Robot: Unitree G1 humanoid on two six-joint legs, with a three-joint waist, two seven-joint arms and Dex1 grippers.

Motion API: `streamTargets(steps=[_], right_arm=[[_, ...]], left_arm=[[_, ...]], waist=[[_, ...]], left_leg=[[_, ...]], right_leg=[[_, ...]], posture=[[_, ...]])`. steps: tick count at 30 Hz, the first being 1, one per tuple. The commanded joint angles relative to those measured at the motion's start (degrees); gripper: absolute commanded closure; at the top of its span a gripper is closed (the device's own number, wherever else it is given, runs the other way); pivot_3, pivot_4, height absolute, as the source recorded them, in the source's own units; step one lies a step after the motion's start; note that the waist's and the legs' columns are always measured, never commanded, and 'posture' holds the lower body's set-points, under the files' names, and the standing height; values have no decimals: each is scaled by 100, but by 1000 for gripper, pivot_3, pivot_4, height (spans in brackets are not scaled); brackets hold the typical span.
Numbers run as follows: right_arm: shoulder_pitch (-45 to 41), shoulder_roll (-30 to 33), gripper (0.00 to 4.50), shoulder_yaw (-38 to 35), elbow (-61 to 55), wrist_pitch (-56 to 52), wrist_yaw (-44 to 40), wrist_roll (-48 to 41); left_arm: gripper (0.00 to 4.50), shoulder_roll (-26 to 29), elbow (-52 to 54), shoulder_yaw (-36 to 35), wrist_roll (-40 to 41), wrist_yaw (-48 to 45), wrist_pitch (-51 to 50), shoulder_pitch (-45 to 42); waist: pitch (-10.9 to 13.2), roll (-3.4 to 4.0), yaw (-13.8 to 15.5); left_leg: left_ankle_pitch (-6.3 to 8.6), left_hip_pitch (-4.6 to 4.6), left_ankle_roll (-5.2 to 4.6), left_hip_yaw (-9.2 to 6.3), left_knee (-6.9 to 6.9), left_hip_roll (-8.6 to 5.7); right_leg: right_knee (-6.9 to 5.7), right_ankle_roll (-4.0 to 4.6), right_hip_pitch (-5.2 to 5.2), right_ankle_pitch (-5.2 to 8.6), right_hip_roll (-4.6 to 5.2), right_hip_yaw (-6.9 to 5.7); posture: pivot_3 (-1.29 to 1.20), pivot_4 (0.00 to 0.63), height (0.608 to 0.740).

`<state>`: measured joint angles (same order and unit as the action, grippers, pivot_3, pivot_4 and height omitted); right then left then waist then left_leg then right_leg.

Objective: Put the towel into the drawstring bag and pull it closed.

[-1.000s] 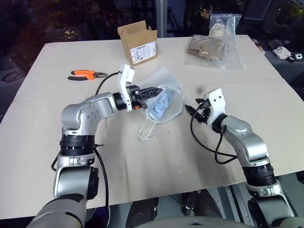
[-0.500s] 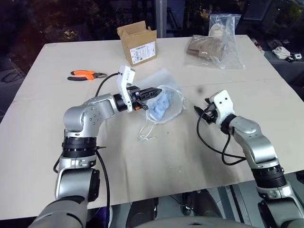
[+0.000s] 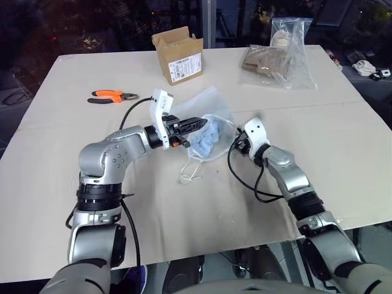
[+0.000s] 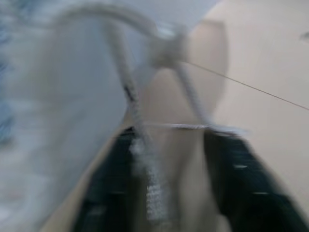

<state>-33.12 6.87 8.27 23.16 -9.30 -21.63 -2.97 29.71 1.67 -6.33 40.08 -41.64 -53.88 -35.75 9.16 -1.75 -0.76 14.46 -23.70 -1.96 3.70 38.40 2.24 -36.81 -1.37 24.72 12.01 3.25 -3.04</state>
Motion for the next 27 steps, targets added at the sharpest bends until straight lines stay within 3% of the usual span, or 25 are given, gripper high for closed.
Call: streamTargets(steps=[1,2,12,19,20,22,25,27], right_arm=[[10,-18,4264,-314,-187,396,290,-34],[71,3,4464,-336,-263,420,356,12],[1160,99,4464,-502,-2112,-329,736,16],[1618,512,4464,-162,-3296,-1343,53,-203],[1611,549,3888,-136,-3303,-1364,-43,-234],[1519,633,3237,-38,-3123,-1289,-32,-47],[1324,630,1785,-75,-2928,-1249,85,28],[1242,642,1060,-127,-2885,-1210,113,47]], left_arm=[[4500,207,24,-96,13,-182,48,-115],[4500,245,-24,-80,1,-222,50,-140],[4500,563,-414,145,-264,-709,279,-296],[4500,520,-662,213,-388,-916,464,-432],[4500,524,-704,219,-413,-946,494,-451],[4500,535,-768,219,-451,-1000,516,-485],[4500,565,-856,239,-537,-1084,567,-555],[4500,564,-890,231,-582,-1105,593,-586]], waist=[[0,1,-2],[0,1,-3],[0,1,-4],[0,1,-6],[0,1,-8],[0,1,-1],[0,1,1],[0,1,0]], left_leg=[[0,0,0,0,0,0],[0,1,0,0,0,0],[0,2,0,1,0,0],[0,4,0,0,0,-1],[0,5,-1,1,1,-2],[1,5,-1,1,1,-2],[1,4,-2,0,3,-4],[1,4,-2,1,4,-4]], right_leg=[[0,0,0,0,1,0],[-1,0,0,0,1,-1],[-4,0,1,0,0,-1],[-5,0,0,1,-5,-1],[-5,0,0,1,-8,1],[-5,0,0,1,-11,3],[-5,0,0,1,-13,5],[-5,-1,0,1,-14,9]], posture=[[0,150,740],[0,150,740],[0,150,740],[0,150,740],[0,150,740],[0,150,740],[0,150,740],[0,150,740]])
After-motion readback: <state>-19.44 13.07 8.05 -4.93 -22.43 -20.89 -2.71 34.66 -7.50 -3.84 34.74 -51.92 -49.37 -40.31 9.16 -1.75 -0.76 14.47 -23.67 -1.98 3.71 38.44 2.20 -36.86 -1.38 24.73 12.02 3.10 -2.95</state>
